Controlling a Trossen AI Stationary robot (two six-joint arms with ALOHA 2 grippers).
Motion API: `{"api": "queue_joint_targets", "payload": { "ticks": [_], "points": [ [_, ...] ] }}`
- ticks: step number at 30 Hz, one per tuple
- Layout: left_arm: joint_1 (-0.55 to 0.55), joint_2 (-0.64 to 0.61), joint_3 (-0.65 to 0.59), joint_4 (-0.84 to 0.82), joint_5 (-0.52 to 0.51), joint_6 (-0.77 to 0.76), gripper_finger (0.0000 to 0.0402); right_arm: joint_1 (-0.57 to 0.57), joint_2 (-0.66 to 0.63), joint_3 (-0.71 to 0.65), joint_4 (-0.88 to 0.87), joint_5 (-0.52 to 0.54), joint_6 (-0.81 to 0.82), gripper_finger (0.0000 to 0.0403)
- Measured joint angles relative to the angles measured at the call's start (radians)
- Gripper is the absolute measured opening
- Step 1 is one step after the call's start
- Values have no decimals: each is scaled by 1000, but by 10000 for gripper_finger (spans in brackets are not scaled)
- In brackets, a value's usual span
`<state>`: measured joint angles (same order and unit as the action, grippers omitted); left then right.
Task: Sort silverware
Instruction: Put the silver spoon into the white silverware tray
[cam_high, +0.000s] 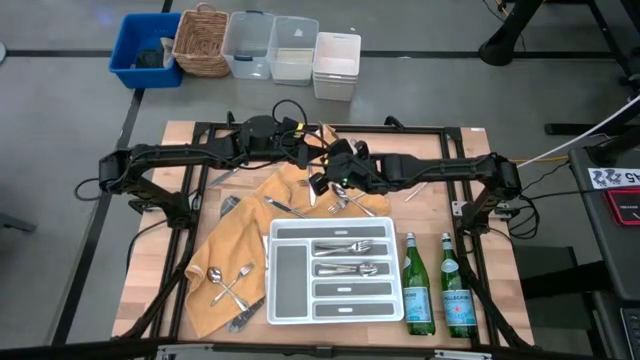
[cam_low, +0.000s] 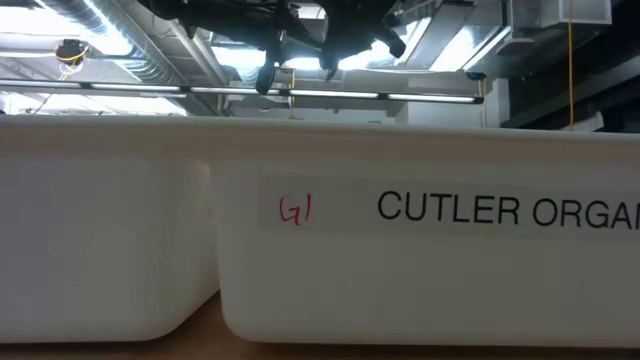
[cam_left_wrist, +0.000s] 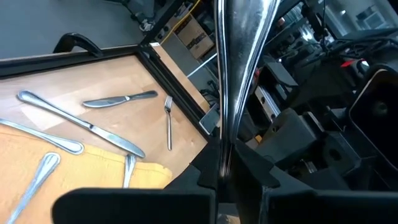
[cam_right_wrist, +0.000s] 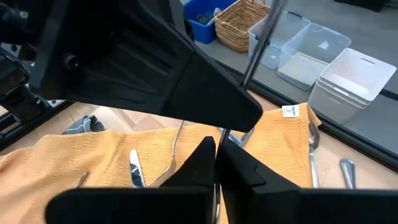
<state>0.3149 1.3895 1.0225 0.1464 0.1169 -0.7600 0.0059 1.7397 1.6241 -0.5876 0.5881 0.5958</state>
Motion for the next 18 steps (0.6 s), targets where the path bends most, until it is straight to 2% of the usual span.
{"api": "queue_joint_targets", "payload": {
  "ticks": [8, 18],
  "points": [
    [-1, 0, 0, -16, 5, 68, 18, 0, -1, 0, -37, -43, -27, 6],
    [-2, 0, 0, -113, 43, 122, 18, 0, -1, 0, -108, -168, -39, 4]
  ]
}}
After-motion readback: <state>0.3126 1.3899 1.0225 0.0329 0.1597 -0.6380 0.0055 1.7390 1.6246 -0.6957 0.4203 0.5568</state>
